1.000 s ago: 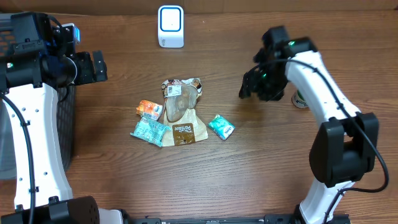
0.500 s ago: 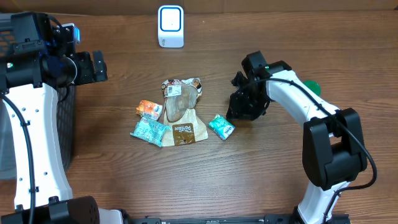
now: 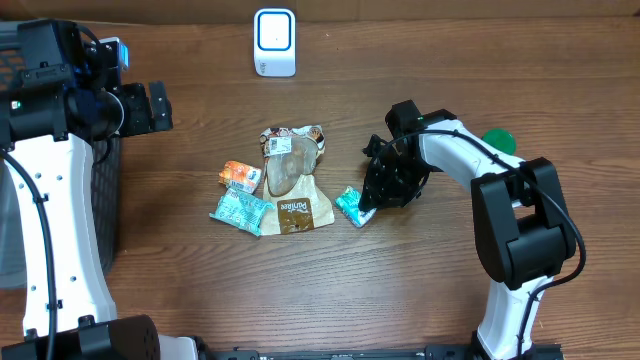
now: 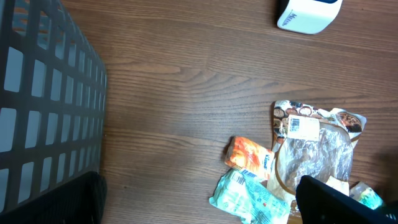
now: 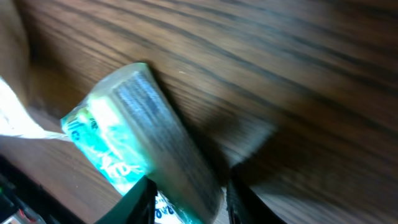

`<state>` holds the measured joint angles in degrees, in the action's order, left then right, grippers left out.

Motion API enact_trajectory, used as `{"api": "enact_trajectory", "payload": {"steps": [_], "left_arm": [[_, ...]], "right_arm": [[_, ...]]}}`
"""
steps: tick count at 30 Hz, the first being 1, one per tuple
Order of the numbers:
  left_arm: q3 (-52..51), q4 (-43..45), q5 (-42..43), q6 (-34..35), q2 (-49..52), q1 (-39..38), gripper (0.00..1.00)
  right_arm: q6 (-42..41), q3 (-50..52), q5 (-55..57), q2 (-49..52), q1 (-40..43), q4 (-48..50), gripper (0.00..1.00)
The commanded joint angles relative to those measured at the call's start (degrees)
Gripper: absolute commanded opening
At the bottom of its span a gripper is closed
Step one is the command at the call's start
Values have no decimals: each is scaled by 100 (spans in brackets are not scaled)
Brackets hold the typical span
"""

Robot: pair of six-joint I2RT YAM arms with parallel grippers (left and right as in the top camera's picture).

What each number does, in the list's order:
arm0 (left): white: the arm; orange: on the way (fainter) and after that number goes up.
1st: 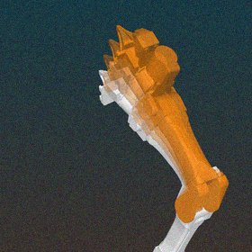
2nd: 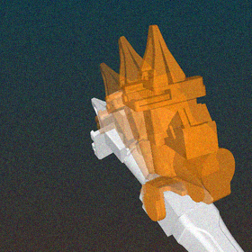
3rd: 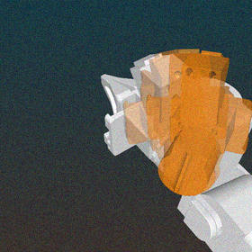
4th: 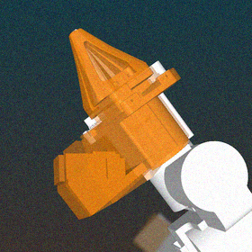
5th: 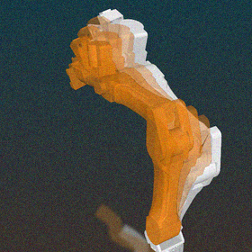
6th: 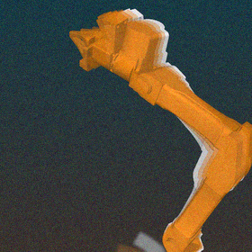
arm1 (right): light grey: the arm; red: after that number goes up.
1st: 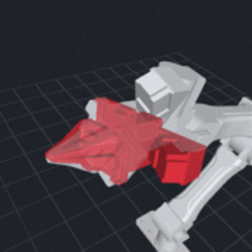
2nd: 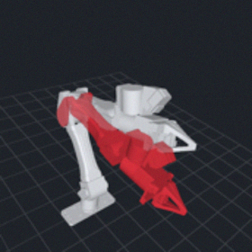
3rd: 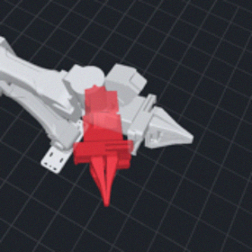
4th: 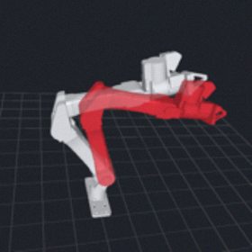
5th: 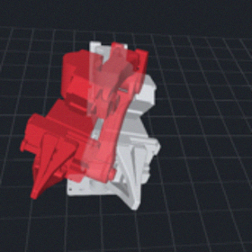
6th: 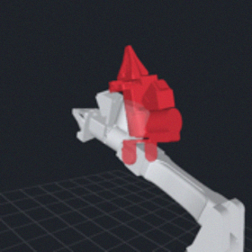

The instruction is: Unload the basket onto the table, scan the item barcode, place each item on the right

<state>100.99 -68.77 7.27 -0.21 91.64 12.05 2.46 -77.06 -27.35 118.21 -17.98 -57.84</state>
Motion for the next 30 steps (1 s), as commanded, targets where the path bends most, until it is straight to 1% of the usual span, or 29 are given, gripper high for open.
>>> {"api": "enact_trajectory", "payload": {"steps": [1,4,5,8,15,20,25,29,30], "left_arm": [[149,2,-22,-92,-13,-7,99],[149,2,-20,-92,-13,-7,99],[149,2,-20,-94,-13,-7,99],[149,2,-22,-92,-13,-7,99],[149,2,-20,-94,-13,-7,100],[149,2,-22,-92,-13,-7,99],[149,2,-22,-94,-13,-7,100],[149,2,-22,-94,-13,-7,100],[149,2,-22,-94,-13,-7,100]], "right_arm": [[103,85,-63,133,20,83,26],[94,83,-85,133,20,81,5],[76,83,-85,133,20,79,4],[59,61,-382,122,74,31,4],[98,-354,-1781,-92,411,-461,4],[654,-577,-3211,-490,859,-745,4],[708,-586,-4461,-772,1338,-717,4],[885,-586,-5639,-787,1462,-706,4],[911,-586,-5764,-787,1462,-697,4]]}}
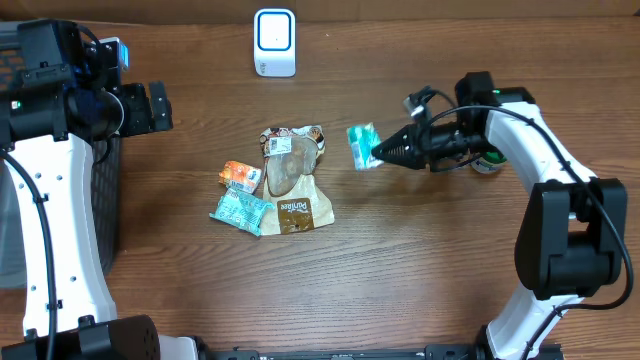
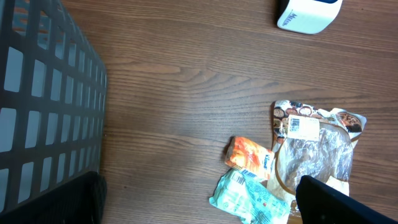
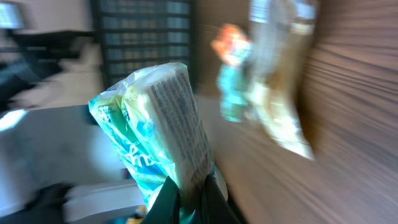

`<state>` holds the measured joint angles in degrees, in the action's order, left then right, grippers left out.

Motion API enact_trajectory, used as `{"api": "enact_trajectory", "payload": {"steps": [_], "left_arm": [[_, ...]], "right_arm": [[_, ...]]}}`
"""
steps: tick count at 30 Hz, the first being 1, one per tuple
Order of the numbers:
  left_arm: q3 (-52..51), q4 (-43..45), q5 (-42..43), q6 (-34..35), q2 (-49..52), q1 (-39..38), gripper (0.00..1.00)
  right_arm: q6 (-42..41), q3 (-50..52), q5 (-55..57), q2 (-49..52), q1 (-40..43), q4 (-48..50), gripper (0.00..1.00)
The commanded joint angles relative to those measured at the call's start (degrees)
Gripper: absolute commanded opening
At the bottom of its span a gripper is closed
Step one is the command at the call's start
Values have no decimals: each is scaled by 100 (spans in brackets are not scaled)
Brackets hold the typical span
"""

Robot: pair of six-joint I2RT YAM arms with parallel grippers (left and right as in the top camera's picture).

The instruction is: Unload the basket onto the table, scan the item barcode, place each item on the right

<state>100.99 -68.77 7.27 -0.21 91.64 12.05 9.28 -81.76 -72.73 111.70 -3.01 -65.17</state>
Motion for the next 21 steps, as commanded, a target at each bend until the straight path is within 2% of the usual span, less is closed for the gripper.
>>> {"api": "enact_trajectory", "payload": {"steps": [1,4,21], "left_arm": [[149,2,-20,-94,-13,-7,99],[149,2,-22,-94,-13,-7,99],[149,2,-22,-94,-13,-7,99]], "right_arm": [[313,-116,-1410,-136,-44,33,4],[326,-116,-1720,-136,-118,37,4],[275,-116,-1718,-136,-245,9,4]]}}
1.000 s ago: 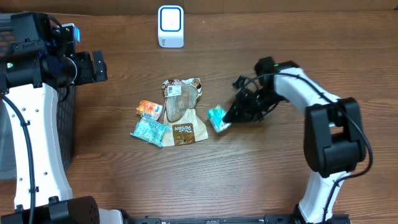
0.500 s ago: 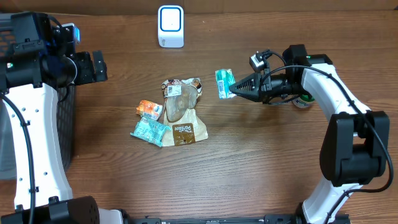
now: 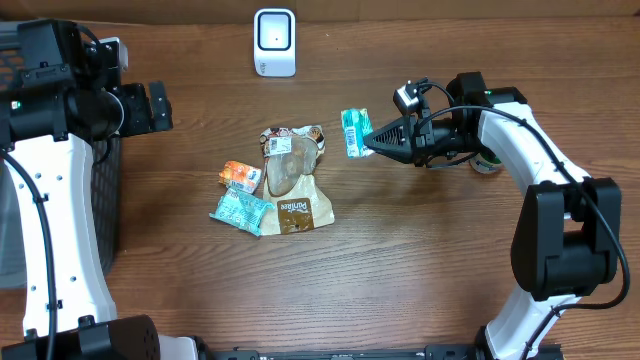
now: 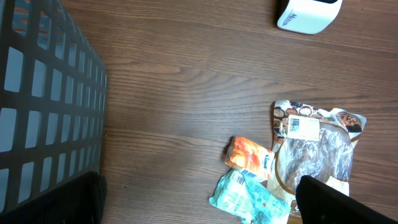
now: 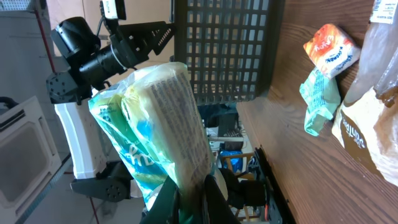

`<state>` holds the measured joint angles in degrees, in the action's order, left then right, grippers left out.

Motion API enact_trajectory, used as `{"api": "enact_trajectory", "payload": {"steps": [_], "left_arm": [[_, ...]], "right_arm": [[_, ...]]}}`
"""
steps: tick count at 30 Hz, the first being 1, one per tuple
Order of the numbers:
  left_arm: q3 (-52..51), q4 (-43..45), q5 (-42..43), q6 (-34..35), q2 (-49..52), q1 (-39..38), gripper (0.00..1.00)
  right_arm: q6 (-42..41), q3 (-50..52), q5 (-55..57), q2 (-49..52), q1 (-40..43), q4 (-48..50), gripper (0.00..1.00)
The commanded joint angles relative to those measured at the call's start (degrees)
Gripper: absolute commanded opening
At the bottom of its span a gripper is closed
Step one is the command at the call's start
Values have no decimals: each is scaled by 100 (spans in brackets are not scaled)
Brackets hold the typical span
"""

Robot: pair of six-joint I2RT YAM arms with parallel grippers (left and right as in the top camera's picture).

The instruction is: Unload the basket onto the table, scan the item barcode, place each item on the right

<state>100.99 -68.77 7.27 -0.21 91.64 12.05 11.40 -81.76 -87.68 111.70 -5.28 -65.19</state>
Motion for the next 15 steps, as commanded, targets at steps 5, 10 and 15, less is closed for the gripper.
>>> {"api": "enact_trajectory", "payload": {"steps": [5,10,15], "left_arm": [[149,2,-20,-94,-13,-7,100],[149,2,-20,-92,-13,-7,99],[149,2,-20,-92,-13,-7,100]], "right_arm": [[-55,-114,-223,-136,-24,13,4],[-442,-114,-223,-133,-24,17,4],[-800,-114,-223,-133,-24,42,4]]}}
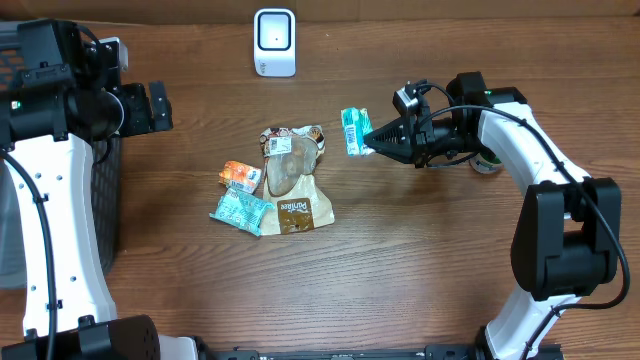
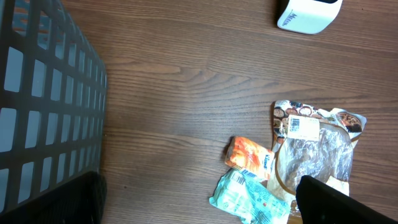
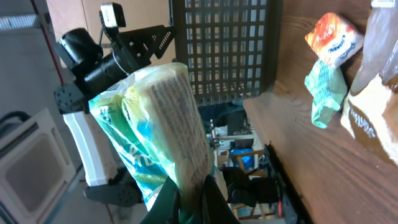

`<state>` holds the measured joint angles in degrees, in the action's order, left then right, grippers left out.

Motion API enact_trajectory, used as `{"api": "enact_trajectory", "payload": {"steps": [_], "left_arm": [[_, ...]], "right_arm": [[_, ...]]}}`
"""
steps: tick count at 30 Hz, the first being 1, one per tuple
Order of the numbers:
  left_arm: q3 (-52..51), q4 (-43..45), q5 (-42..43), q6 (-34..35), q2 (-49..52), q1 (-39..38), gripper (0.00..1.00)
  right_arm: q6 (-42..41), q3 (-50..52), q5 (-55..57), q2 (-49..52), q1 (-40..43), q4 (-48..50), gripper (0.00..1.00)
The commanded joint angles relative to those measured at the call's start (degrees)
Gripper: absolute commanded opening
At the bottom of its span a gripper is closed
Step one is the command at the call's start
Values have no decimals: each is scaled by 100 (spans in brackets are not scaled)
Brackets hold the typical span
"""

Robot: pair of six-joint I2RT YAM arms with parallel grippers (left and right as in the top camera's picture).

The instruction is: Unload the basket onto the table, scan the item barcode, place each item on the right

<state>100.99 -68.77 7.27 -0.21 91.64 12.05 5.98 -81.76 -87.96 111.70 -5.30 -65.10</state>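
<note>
My right gripper point(image 1: 370, 140) is shut on a small teal and white snack packet point(image 1: 352, 132), held off the table right of the packet pile; in the right wrist view the packet point(image 3: 155, 124) stands up from the pinching fingertips point(image 3: 191, 202). The white barcode scanner point(image 1: 274, 42) stands at the table's far edge, left of the held packet, and shows too in the left wrist view point(image 2: 308, 14). My left gripper point(image 1: 152, 107) is open over the table's left side, by the basket, holding nothing.
On the table lie a brown and clear pouch point(image 1: 291, 180), an orange packet point(image 1: 240, 176) and a teal packet point(image 1: 240, 211). A black mesh basket point(image 2: 43, 106) stands at the left edge. A green roll point(image 1: 490, 160) sits behind the right arm.
Hardly anything changed: the right gripper with the teal packet shifted very slightly. The left arm has not moved.
My right gripper was down at the teal packet lying right of the brown pouch. Then it held the packet in the air further back and to the right. The packet was then a little further left, turned upright, where it still is.
</note>
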Motion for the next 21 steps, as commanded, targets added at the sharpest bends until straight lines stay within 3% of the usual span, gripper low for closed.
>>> {"api": "enact_trajectory", "payload": {"steps": [1,10,21], "left_arm": [[149,2,-22,-94,-13,-7,100],[149,2,-22,-94,-13,-7,100],[149,2,-22,-94,-13,-7,100]], "right_arm": [[-313,-114,-195,-133,-22,31,4],[-920,-116,-195,-133,-20,363,4],[-955,-116,249,-133,-22,575,4]]}}
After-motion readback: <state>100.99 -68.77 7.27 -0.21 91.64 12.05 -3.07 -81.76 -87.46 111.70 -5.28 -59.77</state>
